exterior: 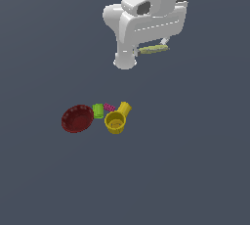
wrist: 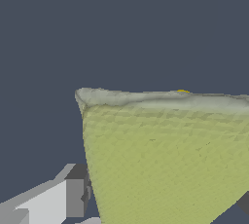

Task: Pick up a designated object from a clutter of objects.

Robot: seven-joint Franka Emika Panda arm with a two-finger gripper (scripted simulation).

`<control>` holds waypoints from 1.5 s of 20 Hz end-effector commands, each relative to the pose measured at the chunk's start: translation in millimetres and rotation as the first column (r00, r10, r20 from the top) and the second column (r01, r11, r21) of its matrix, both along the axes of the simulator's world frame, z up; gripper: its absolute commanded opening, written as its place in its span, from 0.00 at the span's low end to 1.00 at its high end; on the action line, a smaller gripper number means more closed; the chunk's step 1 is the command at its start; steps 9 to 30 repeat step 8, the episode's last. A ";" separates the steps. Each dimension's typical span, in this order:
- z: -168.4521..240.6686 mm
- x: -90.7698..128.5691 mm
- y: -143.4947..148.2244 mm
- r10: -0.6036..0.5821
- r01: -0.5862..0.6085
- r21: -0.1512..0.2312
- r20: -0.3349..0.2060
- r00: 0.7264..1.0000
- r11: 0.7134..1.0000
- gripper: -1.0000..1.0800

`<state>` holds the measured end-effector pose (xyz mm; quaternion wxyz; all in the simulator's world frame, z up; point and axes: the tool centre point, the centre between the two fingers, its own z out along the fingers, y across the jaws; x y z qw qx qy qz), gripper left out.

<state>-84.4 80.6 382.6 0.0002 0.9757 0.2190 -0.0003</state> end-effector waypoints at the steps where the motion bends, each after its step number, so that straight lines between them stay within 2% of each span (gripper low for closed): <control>1: 9.4 2.5 5.4 -0.001 0.001 0.001 0.000 1.000 1.000 0.00; 30: 18.1 5.5 11.0 -0.001 0.001 0.001 0.000 1.000 1.000 0.00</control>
